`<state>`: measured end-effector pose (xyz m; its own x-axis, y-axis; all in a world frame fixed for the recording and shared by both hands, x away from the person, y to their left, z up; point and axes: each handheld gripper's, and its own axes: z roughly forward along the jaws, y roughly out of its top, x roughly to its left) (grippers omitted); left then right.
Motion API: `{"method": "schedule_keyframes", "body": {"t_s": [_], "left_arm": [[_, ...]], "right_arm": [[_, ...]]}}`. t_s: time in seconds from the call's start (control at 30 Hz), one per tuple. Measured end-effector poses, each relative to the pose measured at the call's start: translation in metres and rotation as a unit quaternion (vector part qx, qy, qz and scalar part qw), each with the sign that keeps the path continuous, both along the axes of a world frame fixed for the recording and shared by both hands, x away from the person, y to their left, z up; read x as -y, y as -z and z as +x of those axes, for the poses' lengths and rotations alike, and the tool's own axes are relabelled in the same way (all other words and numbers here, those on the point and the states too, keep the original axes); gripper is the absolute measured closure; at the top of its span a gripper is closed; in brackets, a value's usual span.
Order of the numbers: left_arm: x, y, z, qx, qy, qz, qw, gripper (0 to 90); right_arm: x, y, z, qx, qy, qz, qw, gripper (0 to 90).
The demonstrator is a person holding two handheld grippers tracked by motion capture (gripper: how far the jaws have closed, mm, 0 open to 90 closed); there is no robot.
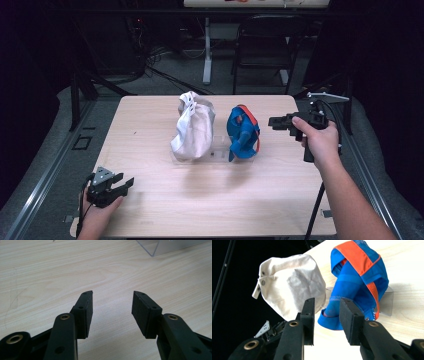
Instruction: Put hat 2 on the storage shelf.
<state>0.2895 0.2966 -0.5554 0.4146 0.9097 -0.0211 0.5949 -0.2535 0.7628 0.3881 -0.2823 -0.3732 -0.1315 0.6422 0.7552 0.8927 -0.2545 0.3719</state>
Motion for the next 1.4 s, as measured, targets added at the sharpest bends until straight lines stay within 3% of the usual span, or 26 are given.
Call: {"method": "schedule_keyframes", "body": {"t_s": [0.37,0.6,0.73,0.97,1.13,1.2,1.37,1.4], "left_arm": [[0.0,0.001,0.0,-0.002,-0.001,-0.001,1.0,52.2],[0.0,0.001,0.0,-0.002,0.0,0.001,1.0,52.1],[0.0,0.002,0.0,0.002,-0.004,-0.003,1.0,52.1],[0.001,0.002,0.0,0.002,-0.005,-0.004,1.0,52.1],[0.0,0.001,0.0,0.002,-0.004,-0.005,1.0,52.1],[0.0,0.002,0.0,0.002,-0.003,-0.004,1.0,52.1],[0.001,0.001,0.0,-0.002,0.001,-0.001,1.0,52.2],[0.001,0.001,0.0,-0.002,-0.001,-0.003,1.0,52.2]], "right_arm": [[0.001,0.023,-0.025,0.03,-0.009,-0.036,0.9989,61.8],[-0.003,0.036,-0.033,0.026,-0.005,-0.044,0.9987,61.7],[-0.009,0.046,-0.043,0.033,-0.015,-0.069,0.997,61.4],[-0.016,0.062,-0.064,0.057,-0.014,-0.064,0.9962,60.5],[-0.016,0.08,-0.077,0.066,-0.011,-0.05,0.9965,59.9],[-0.018,0.1,-0.086,0.07,-0.006,-0.058,0.9958,61.4],[-0.02,0.125,-0.094,0.07,0.004,-0.081,0.9942,62.8],[-0.02,0.129,-0.095,0.072,0.007,-0.076,0.9945,62.8]]}}
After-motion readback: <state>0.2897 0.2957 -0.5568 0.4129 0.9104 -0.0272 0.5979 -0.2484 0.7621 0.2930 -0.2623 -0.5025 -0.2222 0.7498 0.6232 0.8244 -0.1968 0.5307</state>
